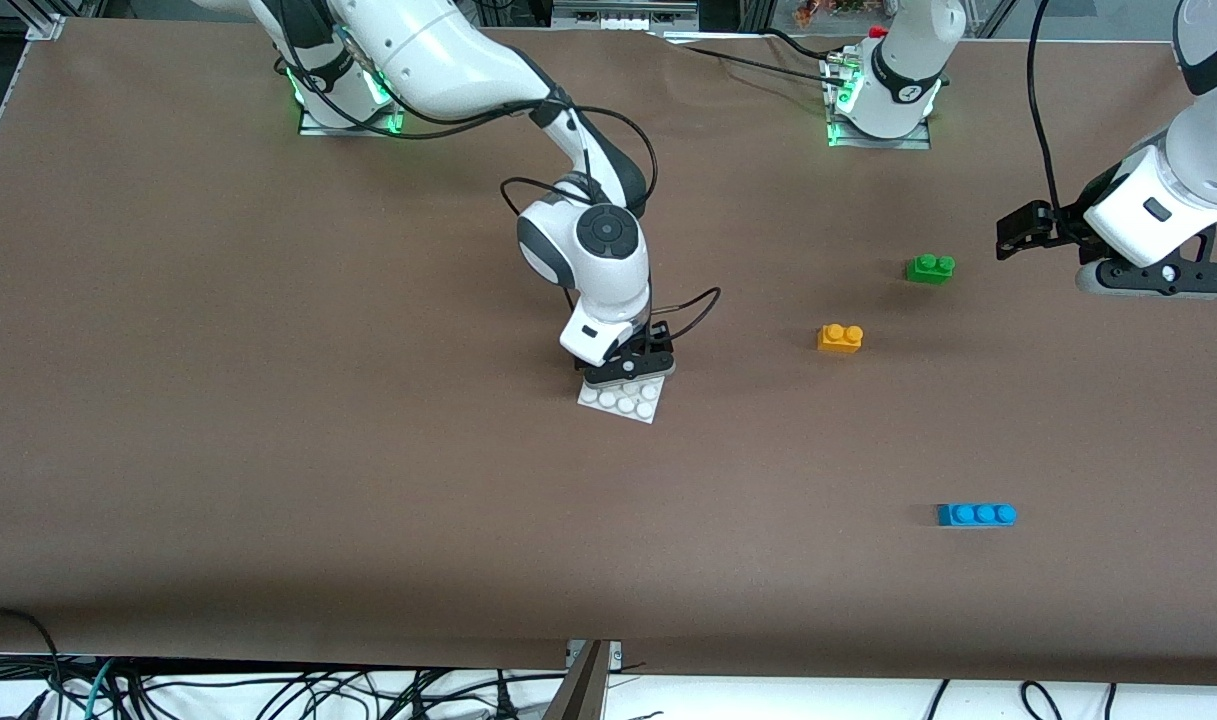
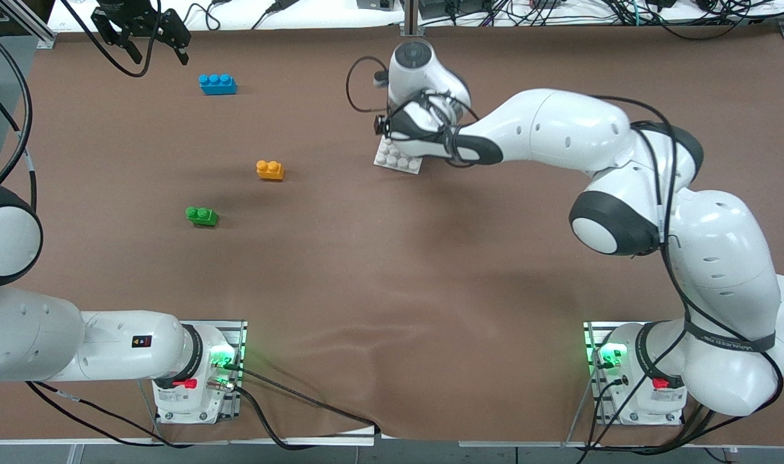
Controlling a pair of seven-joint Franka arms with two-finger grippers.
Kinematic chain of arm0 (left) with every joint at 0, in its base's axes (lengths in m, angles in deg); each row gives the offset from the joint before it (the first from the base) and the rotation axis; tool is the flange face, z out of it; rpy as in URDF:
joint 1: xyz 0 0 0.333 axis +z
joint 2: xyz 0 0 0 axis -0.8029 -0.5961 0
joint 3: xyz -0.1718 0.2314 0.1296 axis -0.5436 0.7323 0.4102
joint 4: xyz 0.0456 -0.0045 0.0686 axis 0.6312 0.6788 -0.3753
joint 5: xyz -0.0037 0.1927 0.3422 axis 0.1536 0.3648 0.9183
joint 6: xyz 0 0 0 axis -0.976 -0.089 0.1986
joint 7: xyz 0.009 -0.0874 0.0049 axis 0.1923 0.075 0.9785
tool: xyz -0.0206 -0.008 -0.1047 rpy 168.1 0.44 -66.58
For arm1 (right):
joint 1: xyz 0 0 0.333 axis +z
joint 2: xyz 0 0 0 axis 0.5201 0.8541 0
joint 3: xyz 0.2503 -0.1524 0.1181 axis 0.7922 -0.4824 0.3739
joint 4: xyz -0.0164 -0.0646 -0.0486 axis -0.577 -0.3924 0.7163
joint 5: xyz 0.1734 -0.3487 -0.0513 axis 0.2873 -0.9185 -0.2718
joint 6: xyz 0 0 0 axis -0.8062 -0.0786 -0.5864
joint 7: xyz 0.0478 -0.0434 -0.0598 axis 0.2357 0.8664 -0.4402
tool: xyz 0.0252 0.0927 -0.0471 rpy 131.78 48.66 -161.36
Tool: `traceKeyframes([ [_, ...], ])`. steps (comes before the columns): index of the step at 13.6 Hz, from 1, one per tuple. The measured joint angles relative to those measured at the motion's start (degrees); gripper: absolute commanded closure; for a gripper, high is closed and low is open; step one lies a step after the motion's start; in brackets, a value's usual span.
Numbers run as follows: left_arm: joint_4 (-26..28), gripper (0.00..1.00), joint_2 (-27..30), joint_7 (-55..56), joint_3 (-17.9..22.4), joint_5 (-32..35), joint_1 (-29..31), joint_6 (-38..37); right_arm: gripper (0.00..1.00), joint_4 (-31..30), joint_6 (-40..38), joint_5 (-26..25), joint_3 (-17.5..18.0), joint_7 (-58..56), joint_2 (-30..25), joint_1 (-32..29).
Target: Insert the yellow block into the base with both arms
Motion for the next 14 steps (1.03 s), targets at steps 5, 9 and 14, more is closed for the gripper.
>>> traceKeyframes([
  [5,-0.02,0.00,-0.15,-0.14,-0.11,0.00,0.00,0.00,0.00,0.29,-2.75,0.00,-4.35,-6.72,-6.38,-5.31],
  [9,0.01,0.00,-3.38,-0.58,-0.89,-1.71,-0.68,0.31,0.00,0.32,-4.96,0.01,-5.02,-15.44,-9.40,-15.22],
  [14,0.19,0.00,-12.79,-0.49,-4.26,-1.98,-1.18,9.37,0.00,0.23,-9.16,0.01,-4.96,-20.82,-13.93,-23.95],
])
